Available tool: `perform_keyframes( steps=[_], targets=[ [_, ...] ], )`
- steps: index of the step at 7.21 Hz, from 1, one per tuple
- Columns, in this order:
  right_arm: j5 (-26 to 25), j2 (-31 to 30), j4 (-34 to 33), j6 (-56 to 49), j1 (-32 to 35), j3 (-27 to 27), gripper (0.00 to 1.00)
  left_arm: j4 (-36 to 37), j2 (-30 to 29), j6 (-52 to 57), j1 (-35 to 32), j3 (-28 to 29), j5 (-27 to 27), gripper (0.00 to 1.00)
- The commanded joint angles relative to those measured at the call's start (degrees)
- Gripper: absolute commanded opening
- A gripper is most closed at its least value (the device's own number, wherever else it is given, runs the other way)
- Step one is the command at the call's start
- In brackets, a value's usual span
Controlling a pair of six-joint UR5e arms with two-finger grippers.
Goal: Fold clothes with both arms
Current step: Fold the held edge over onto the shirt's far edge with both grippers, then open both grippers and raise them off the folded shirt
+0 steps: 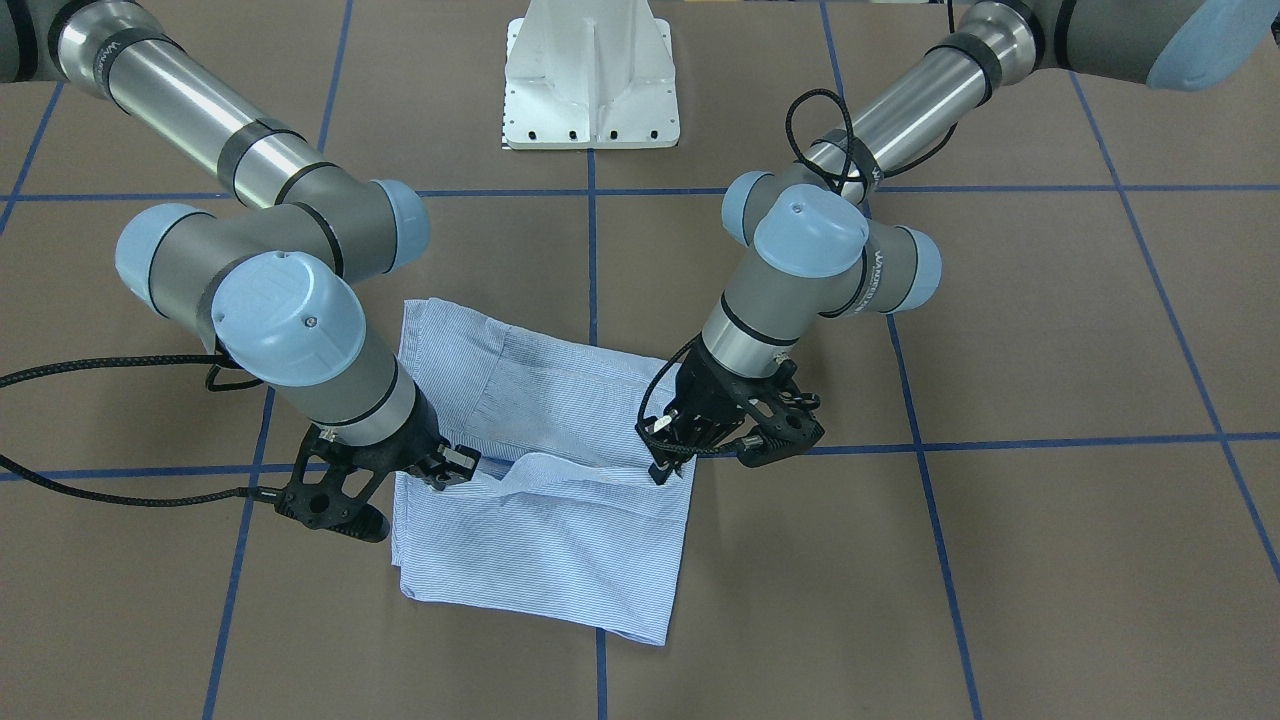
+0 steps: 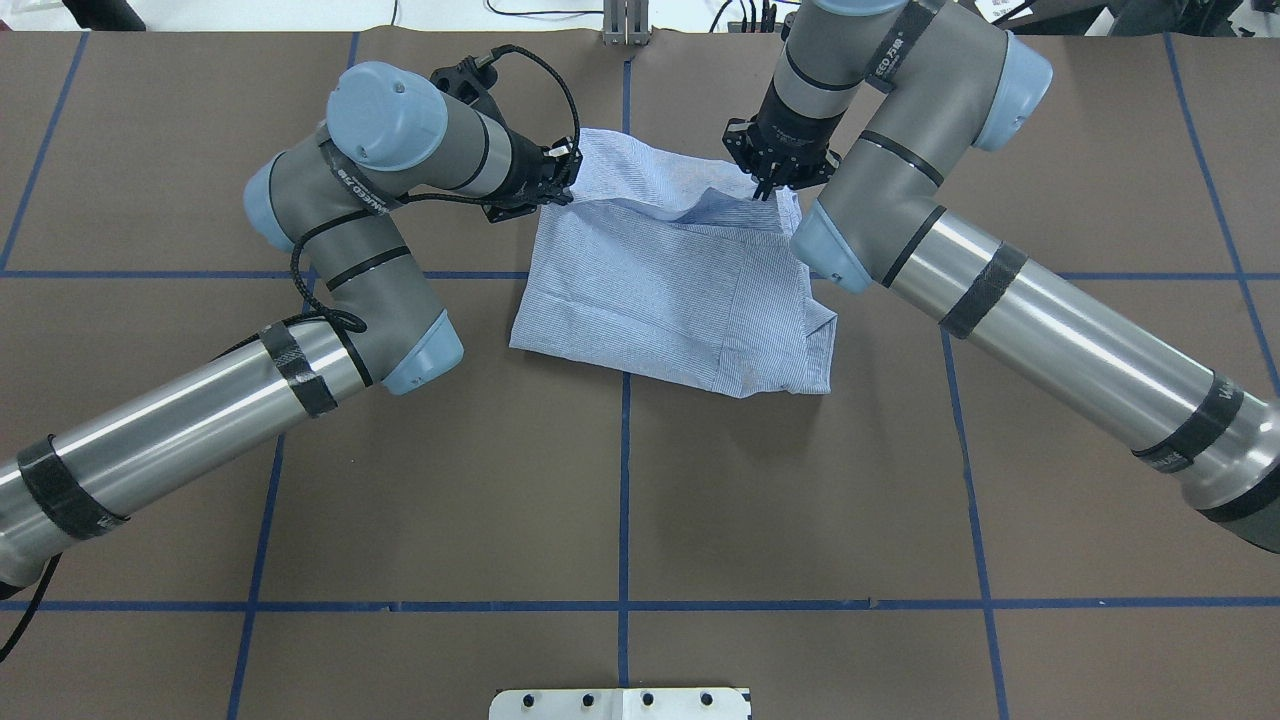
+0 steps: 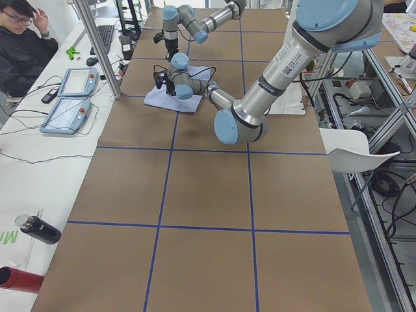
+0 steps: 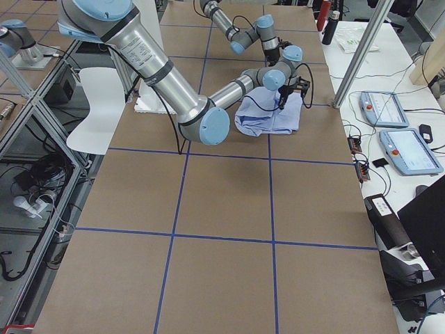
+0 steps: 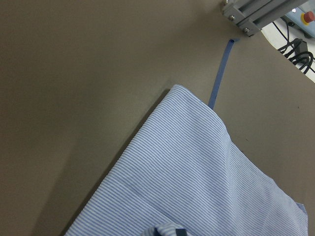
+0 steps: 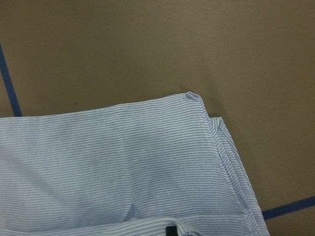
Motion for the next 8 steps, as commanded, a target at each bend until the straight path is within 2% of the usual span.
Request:
perform_keyframes(
  steps=[1,3,5,8],
  targets=[
    [-0.43,0.13,1.08,-0.18,-0.05,-0.49,0.99,0.08,0.06,-0.22,0.00,0.20,0.00,0.00],
    [0.26,0.48,1.61,-2.44,0.90,-0.49,1.00,0.00,-0.03,-0.40,-0.35,0.11,0.09,0.25],
    [3.67,0.83,1.61,-3.78,3.01,-0.49,1.00,0.17,-0.03,-0.05,-1.58,0.11,0.00,0.24],
    [4.31,0.48,1.35,-3.95,2.76,2.22,1.00,0.52,0.06,0.30,-3.51,-0.06,-1.31,0.25]
  ],
)
